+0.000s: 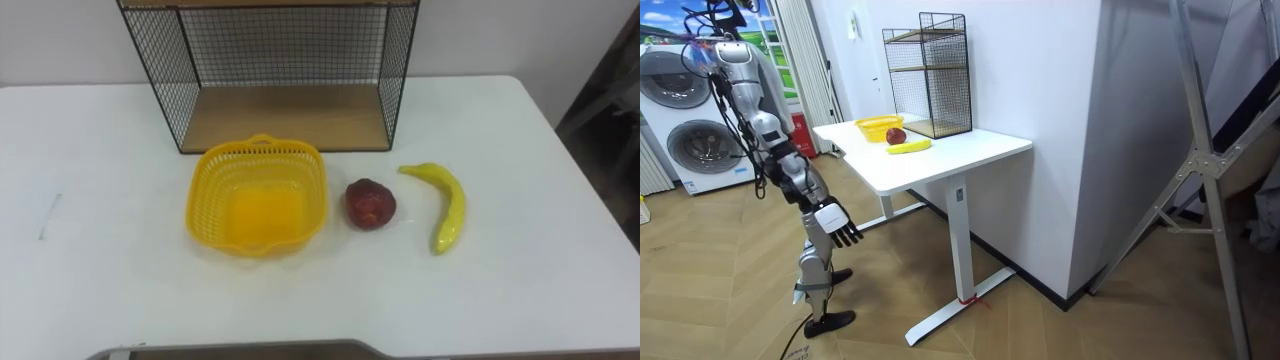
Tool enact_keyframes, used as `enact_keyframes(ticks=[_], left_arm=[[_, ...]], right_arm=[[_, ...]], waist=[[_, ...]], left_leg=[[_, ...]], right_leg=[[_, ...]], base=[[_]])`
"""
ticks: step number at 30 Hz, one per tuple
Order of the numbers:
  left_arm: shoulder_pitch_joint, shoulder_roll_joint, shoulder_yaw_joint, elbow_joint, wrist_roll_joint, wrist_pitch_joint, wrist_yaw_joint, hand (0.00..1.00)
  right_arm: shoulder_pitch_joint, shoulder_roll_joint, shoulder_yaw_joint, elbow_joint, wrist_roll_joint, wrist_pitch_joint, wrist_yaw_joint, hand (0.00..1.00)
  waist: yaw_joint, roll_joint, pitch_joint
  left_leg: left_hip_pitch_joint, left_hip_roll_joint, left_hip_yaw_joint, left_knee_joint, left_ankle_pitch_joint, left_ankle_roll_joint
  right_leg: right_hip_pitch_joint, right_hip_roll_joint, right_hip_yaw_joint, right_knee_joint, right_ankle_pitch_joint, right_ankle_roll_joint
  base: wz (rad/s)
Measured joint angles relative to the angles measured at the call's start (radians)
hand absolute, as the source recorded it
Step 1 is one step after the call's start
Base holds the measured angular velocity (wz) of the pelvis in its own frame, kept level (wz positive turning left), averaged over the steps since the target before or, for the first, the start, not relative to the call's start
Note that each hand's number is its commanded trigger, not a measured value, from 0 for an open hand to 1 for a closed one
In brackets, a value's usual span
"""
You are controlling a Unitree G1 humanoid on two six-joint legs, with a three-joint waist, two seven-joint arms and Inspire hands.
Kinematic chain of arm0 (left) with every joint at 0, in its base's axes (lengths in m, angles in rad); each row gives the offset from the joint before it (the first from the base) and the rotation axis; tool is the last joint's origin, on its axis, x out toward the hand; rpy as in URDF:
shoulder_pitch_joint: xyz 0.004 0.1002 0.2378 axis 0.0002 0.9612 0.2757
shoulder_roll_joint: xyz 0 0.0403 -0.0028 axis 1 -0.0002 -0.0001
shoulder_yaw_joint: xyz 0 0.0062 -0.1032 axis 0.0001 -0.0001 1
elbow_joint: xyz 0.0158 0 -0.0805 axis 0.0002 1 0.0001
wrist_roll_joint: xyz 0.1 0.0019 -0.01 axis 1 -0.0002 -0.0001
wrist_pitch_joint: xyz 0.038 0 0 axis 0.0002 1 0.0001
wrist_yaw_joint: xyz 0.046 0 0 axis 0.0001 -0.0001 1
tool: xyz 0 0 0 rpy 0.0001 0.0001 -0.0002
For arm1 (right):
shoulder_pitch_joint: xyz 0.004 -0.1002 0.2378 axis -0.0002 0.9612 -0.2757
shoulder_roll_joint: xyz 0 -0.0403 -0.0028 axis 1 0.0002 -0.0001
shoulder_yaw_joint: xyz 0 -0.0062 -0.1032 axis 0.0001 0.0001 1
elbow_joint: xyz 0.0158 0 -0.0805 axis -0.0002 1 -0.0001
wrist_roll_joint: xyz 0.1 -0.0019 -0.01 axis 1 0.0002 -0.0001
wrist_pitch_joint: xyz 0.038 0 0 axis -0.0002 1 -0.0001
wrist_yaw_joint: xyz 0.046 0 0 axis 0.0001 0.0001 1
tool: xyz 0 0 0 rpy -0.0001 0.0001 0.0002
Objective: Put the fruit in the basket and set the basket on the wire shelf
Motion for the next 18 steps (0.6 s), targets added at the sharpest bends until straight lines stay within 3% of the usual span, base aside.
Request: enact_keyframes(ticks=[3,6,11,15,18], left_arm=[[0.008,-0.001,0.013,0.002,-0.018,-0.005,0.012,0.00],[0.012,-0.012,0.071,0.003,-0.017,-0.027,0.031,0.00],[0.036,-0.021,0.152,0.012,-0.067,-0.073,0.080,0.00],[0.055,-0.018,0.171,-0.002,-0.096,-0.078,0.096,0.00],[0.058,-0.011,0.196,-0.001,-0.099,-0.079,0.102,0.00]], right_arm=[[0.004,0.002,-0.067,-0.001,0.148,0.004,-0.017,0.00],[0.004,0.002,-0.194,-0.002,0.399,0.002,-0.053,0.00],[0.014,0.006,-0.415,-0.047,0.813,-0.023,-0.134,0.00],[0.034,0.010,-0.545,-0.138,0.970,-0.033,-0.215,0.00],[0.035,0.009,-0.641,-0.240,1.029,-0.063,-0.311,0.00]], waist=[[-0.004,-0.001,-0.0009],[-0.015,-0.001,-0.0005],[-0.062,0.002,0.0004],[-0.093,0.000,-0.0008],[-0.114,-0.001,-0.0028]], left_leg=[[0.002,0.000,0.003,0.000,0.000,0.000],[0.006,0.000,0.003,-0.001,0.000,0.000],[0.011,0.000,0.007,0.001,0.000,0.001],[0.016,0.001,0.020,-0.002,-0.001,0.002],[0.015,0.000,0.030,-0.001,-0.003,0.005]], right_leg=[[0.001,0.000,0.003,0.001,0.000,0.000],[0.004,0.000,0.004,0.003,0.000,0.000],[0.006,-0.001,0.006,0.001,-0.001,0.001],[-0.001,-0.002,0.023,0.007,-0.002,0.002],[-0.013,-0.005,0.032,0.020,-0.005,0.006]], base=[[-0.01],[0.00],[0.00],[-0.12],[-0.09]])
